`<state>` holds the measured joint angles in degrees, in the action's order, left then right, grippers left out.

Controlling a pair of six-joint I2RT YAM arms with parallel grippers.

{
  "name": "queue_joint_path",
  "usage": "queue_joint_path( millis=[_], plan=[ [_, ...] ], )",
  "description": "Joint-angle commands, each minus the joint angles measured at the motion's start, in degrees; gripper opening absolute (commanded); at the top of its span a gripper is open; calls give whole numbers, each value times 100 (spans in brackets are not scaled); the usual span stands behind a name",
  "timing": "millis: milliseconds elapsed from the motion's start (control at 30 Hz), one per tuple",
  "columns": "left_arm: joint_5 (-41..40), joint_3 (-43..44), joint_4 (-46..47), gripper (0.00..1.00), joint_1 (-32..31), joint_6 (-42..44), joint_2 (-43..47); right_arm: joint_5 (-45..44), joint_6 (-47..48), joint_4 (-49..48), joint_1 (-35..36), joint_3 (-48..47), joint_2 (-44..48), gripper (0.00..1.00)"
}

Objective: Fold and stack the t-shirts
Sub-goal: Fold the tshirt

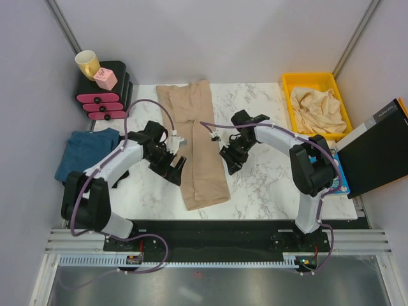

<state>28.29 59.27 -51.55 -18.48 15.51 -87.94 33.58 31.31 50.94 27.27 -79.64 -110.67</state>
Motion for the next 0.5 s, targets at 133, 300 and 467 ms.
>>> queue_joint_path(
  millis=[133, 300, 467],
  plan=[
    [-3159, -512, 1357, 100, 449, 127, 1525, -1257, 526, -514, 226, -798, 73, 38],
    [-4261, -381, 2007, 100, 731, 251, 1815, -1179, 323, -726, 279, -1973, -900, 12],
    [-4482, -126, 2114, 100, 907, 392, 1693, -1135, 227, -918, 428, -3318, -1894, 3]
  ],
)
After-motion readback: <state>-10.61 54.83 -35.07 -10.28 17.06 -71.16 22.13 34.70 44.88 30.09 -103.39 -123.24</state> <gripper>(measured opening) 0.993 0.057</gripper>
